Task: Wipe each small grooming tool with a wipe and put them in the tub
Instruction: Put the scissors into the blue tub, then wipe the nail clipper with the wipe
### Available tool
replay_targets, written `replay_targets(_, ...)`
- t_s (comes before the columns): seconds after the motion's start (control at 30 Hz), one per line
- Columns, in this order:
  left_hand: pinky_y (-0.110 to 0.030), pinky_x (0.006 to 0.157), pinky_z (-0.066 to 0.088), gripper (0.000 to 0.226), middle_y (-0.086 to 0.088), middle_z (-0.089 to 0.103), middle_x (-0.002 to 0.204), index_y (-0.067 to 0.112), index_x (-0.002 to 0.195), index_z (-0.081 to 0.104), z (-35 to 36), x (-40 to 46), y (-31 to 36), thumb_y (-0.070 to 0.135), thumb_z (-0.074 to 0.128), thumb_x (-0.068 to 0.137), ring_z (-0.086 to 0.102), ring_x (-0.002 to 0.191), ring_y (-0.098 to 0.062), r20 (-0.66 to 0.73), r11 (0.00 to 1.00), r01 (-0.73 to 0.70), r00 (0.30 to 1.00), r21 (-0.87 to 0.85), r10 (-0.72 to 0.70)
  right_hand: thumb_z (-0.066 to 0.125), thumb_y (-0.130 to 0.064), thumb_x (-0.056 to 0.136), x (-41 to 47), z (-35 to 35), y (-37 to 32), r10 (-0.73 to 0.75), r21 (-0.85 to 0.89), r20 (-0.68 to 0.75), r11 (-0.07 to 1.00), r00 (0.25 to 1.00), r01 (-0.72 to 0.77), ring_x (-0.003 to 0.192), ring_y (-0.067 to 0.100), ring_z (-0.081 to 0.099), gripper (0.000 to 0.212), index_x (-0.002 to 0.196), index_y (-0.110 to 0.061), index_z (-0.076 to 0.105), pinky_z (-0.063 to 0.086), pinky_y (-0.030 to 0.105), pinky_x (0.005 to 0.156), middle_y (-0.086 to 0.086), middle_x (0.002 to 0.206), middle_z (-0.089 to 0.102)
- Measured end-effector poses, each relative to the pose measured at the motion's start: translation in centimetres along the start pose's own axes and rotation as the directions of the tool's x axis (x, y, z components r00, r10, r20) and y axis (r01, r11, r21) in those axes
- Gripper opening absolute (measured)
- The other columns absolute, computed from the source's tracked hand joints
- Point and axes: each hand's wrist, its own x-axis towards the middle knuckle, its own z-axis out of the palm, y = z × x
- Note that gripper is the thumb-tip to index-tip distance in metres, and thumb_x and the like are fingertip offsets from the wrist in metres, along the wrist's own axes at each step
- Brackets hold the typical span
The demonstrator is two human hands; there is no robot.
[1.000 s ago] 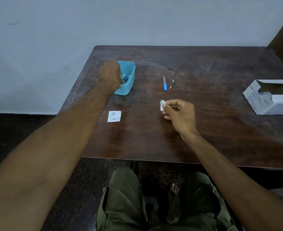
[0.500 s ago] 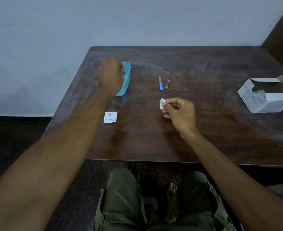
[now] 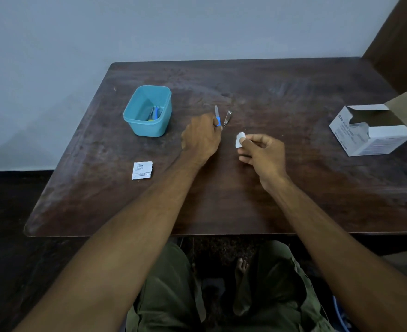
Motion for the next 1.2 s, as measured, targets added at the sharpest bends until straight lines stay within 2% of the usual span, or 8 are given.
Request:
replay_targets(0.37,-0.038,0.088,0.047,0.040,-0.015,0.057,0.126,0.008,0.119,0.057,1.7,4.1,3.8,0.040,0.054,0.095,0.056,0.116,-0.033,0.037,0.970,0.007,0.999,0.242,-0.016,0.068,-0.010,0.088,1.1,-1.0,0.5,-0.013,0.090,-0.010,0.996,1.000,0.014,0.068,0.011,0.067,0.007,0.082,-0.013,0.067,0.057,0.023,0.064,0.005,0.075,0.068)
replay_targets(0.53,-0.037,0.084,0.050,0.034,-0.014,0.062,0.120,0.008,0.113,0.062,2.0,4.0,4.3,0.035,0.060,0.092,0.061,0.112,-0.032,-0.011,0.960,0.024,1.000,0.278,-0.022,0.067,-0.008,0.088,1.2,-1.1,0.5,-0.022,0.107,-0.017,0.994,1.000,0.024,0.066,0.010,0.066,0.009,0.081,-0.013,0.066,0.057,0.022,0.062,0.004,0.074,0.066)
replay_targets(0.63,-0.036,0.076,0.049,0.029,-0.010,0.067,0.110,0.011,0.103,0.067,1.9,3.4,4.2,0.037,0.059,0.092,0.064,0.104,-0.029,-0.020,0.983,0.044,0.999,0.176,-0.041,0.067,-0.008,0.088,1.3,-1.0,0.6,-0.022,0.103,-0.013,0.994,1.000,0.023,0.066,0.010,0.066,0.008,0.082,-0.012,0.066,0.058,0.023,0.063,0.004,0.074,0.066)
replay_targets(0.73,-0.027,0.064,0.043,0.024,0.002,0.071,0.082,0.019,0.076,0.069,1.8,1.9,3.7,0.037,0.062,0.090,0.067,0.078,-0.016,-0.017,0.985,0.097,0.995,-0.144,-0.100,0.067,-0.008,0.088,1.3,-1.0,0.6,-0.019,0.104,-0.023,0.994,1.000,0.021,0.066,0.010,0.067,0.005,0.084,-0.010,0.066,0.057,0.023,0.062,0.005,0.075,0.066)
replay_targets(0.83,-0.025,0.056,0.050,0.017,-0.001,0.069,0.071,0.013,0.076,0.066,1.7,-0.7,2.9,0.019,0.062,0.092,0.063,0.052,-0.009,0.138,0.740,0.243,0.970,-0.628,-0.202,0.067,-0.009,0.088,1.3,-0.9,0.8,-0.041,0.078,-0.025,0.996,0.999,0.043,0.067,0.011,0.068,0.002,0.087,-0.010,0.067,0.057,0.022,0.061,0.006,0.079,0.068)
replay_targets(0.97,-0.020,0.070,0.058,0.015,-0.013,0.069,0.084,-0.005,0.105,0.062,0.9,-4.4,1.8,-0.004,0.059,0.090,0.069,0.069,-0.014,0.365,0.326,0.432,0.897,-0.841,-0.247,0.067,-0.011,0.089,0.9,-1.1,1.1,-0.125,0.036,-0.014,0.991,0.992,0.125,0.071,0.011,0.070,0.004,0.092,-0.010,0.068,0.056,0.021,0.061,0.009,0.087,0.071)
replay_targets(1.1,-0.020,0.074,0.058,0.012,-0.011,0.070,0.079,-0.005,0.100,0.065,0.3,-6.3,1.1,-0.002,0.063,0.089,0.071,0.070,-0.016,0.360,0.270,0.421,0.900,-0.866,-0.246,0.065,-0.012,0.090,0.2,-1.1,1.6,-0.285,-0.102,0.034,0.953,0.958,0.287,0.085,0.012,0.070,0.015,0.104,-0.011,0.071,0.058,0.026,0.066,0.002,0.097,0.072)
replay_targets(1.2,-0.019,0.067,0.058,0.007,-0.010,0.069,0.074,0.001,0.089,0.067,0.0,-7.3,0.9,0.007,0.065,0.090,0.070,0.065,-0.016,0.341,0.308,0.410,0.905,-0.859,-0.254,0.064,-0.010,0.089,-0.7,-1.0,1.5,-0.519,-0.318,0.109,0.790,0.848,0.525,0.089,0.007,0.066,0.018,0.104,-0.014,0.073,0.054,0.020,0.076,-0.004,0.098,0.069)
